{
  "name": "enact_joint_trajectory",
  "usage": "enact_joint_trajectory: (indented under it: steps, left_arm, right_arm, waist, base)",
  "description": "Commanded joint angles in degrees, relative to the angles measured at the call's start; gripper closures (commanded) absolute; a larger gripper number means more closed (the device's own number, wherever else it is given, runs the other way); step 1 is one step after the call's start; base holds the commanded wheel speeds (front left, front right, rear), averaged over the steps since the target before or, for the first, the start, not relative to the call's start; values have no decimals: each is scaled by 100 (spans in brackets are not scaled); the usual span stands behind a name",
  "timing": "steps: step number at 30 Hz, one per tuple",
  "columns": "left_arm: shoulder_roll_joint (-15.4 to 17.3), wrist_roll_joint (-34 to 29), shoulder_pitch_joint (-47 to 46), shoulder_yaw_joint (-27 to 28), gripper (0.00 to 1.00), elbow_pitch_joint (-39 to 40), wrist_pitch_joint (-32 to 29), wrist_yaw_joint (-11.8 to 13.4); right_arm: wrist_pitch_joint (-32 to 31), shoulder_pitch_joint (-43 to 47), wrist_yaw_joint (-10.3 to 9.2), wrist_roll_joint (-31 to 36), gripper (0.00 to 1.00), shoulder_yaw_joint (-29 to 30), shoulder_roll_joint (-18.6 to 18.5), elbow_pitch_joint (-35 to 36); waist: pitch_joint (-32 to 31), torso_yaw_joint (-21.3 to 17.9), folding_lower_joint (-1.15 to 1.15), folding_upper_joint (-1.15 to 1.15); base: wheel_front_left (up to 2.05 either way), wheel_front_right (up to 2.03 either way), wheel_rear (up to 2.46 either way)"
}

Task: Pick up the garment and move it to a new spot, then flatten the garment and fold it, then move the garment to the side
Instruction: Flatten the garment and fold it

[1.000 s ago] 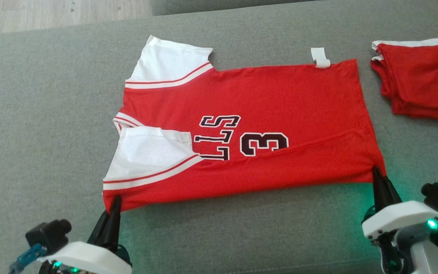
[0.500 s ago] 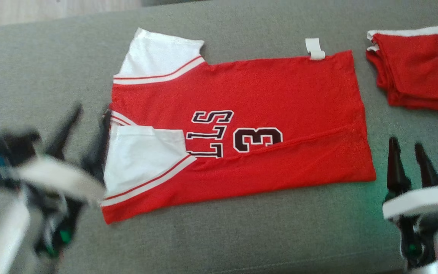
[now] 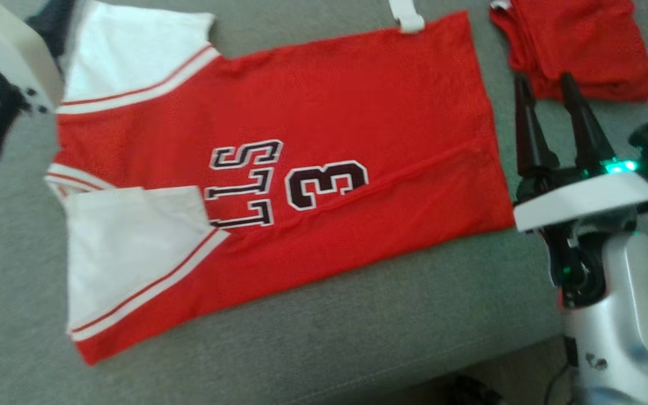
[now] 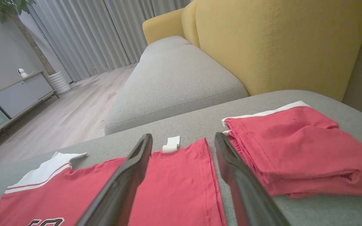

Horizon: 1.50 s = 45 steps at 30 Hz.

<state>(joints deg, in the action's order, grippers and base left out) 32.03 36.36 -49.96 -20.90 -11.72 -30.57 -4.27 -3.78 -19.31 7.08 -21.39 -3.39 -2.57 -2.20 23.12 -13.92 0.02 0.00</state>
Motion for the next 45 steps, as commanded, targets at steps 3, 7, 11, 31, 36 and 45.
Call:
enact_joint_trajectory:
  steps: [3,7,11,31,36,45]
  left_arm:
    - [438,-118,-496,179,0,-242,-182,-42]
    - [606,-224,-616,120,0,-660,-338,-42]
    - [734,-277,-596,92,0,-948,-467,10]
    - [882,-334,-499,-160,31,-1147,-1019,143]
    - [881,-312,-431,-243,100,-1080,-1077,101]
    - [656,-358,-532,-184,100,-959,-256,98]
  right_arm:
    - [94,-282,41,-87,0,-266,-31,272]
    - [231,-344,41,-178,0,-403,-31,277]
    - [353,-321,41,-253,0,-461,-31,233]
    - [548,-383,41,-367,0,-585,-31,172]
    - [553,-428,41,-339,0,-561,-31,145]
    - [277,-675,41,-54,0,-362,-31,-106]
  waist:
    - [554,-528,-2,0]
    - [752,-732,-2,0]
    - [853,-842,-2,0]
    - [963,-895,-2,0]
    - [945,-864,-2,0]
    - [689,-558,-2,0]
  base:
    - [0,0,0]
    - [0,0,0]
    - [0,0,0]
    - [0,0,0]
    - [0,0,0]
    - [0,0,0]
